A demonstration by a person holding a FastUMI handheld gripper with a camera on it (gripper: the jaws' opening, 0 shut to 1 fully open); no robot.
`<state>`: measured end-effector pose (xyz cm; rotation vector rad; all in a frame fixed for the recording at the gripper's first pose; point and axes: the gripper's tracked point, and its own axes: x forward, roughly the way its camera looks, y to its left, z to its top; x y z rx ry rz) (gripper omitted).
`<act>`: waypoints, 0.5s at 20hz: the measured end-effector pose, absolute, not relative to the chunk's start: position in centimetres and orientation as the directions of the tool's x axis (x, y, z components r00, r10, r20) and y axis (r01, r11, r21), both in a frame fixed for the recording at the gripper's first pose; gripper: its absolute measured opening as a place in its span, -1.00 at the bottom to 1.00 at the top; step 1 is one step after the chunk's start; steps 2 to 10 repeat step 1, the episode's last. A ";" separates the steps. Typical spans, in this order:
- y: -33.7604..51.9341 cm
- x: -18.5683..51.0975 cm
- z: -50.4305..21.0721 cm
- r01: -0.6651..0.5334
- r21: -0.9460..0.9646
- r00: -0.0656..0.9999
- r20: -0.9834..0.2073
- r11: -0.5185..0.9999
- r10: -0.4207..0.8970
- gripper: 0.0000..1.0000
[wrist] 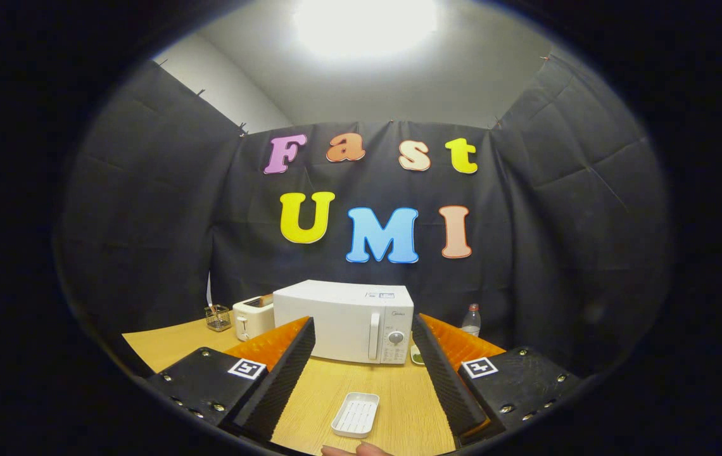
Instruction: Open the microwave, put the food inside, and close the microwave door.
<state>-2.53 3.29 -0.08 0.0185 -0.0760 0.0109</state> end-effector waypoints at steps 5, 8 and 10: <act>3.4 -2.5 -0.1 -0.013 0.018 0.997 0.075 1.000 0.012 0.93; 3.4 -2.5 -0.1 -0.013 0.018 0.997 0.075 1.000 0.012 0.93; 3.4 -2.5 -0.1 -0.013 0.018 0.997 0.075 1.000 0.012 0.93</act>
